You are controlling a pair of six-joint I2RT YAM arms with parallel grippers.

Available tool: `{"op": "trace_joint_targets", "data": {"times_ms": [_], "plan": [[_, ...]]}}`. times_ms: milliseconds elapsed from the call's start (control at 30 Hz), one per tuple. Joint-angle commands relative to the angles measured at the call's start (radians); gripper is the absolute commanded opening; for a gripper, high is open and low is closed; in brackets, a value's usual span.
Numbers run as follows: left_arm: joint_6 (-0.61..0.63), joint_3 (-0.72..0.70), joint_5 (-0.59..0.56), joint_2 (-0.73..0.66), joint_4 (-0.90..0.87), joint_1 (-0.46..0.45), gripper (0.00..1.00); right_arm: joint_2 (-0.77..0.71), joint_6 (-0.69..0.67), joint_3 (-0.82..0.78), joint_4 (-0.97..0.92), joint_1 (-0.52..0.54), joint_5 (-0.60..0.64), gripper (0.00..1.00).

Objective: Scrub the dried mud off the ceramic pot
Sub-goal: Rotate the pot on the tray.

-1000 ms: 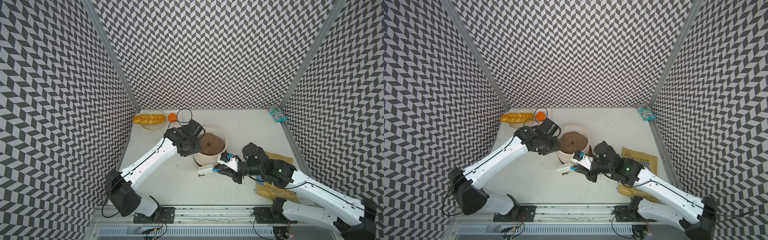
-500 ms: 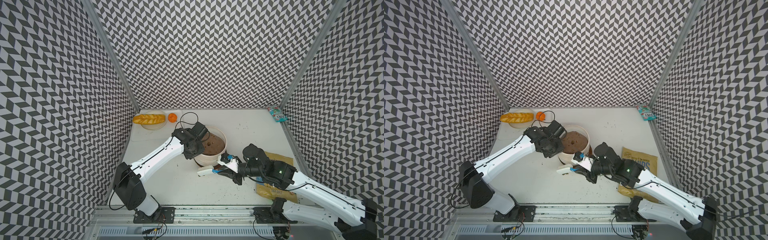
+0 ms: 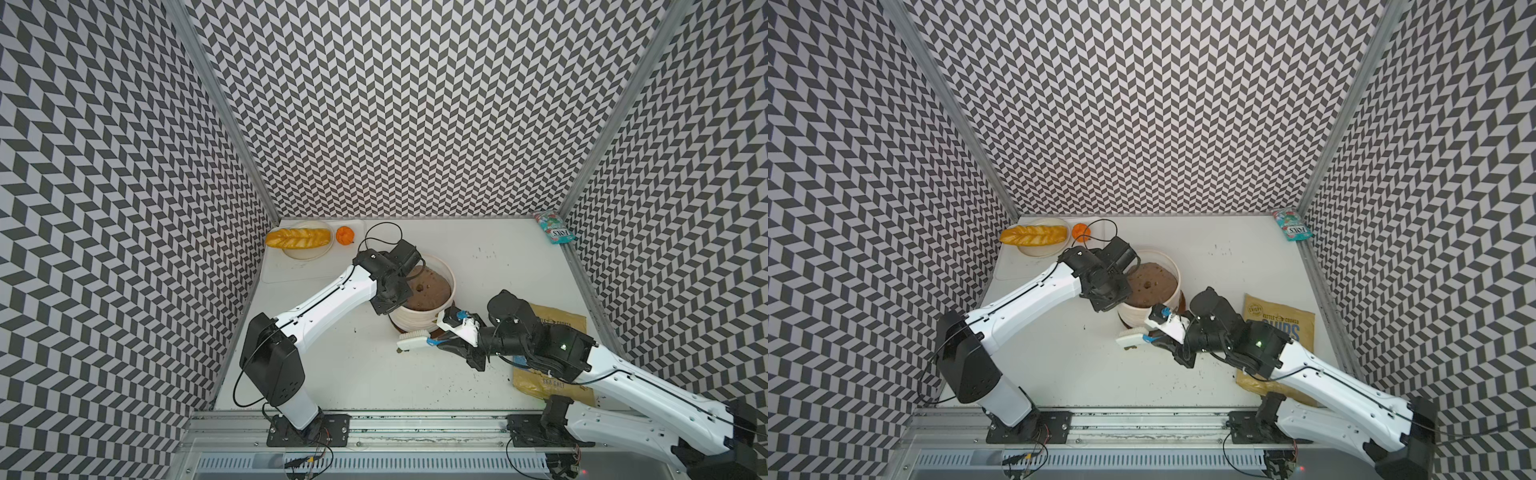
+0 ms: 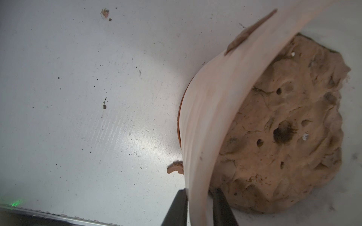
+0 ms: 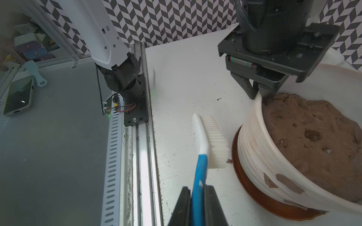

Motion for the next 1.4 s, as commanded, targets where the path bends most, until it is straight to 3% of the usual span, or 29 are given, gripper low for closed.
{"op": "trace_joint_targets", "data": {"times_ms": [0, 333, 600, 900, 1167, 1367], "plan": [[0.089, 0.023, -0.008, 0.037, 0.027, 0.013, 0.2, -0.015, 0.016, -0.01, 0.072, 0.005, 0.024, 0.0], [0.356, 0.055, -0.02, 0.071, 0.088, 0.111, 0.07, 0.034, 0.096, 0.039, 0.124, 0.005, 0.172, 0.0], [0.487, 0.092, -0.068, 0.11, 0.111, 0.149, 0.06, 0.117, 0.211, 0.108, 0.164, 0.006, 0.268, 0.0], [0.597, 0.123, -0.079, 0.141, 0.156, 0.17, 0.06, 0.209, 0.233, 0.13, 0.082, 0.012, 0.334, 0.0], [0.656, 0.109, -0.078, 0.142, 0.18, 0.176, 0.06, 0.205, 0.316, 0.094, 0.042, 0.012, 0.549, 0.0], [0.675, 0.119, -0.091, 0.136, 0.187, 0.177, 0.06, 0.22, 0.354, 0.09, -0.035, 0.012, 0.513, 0.0]]}}
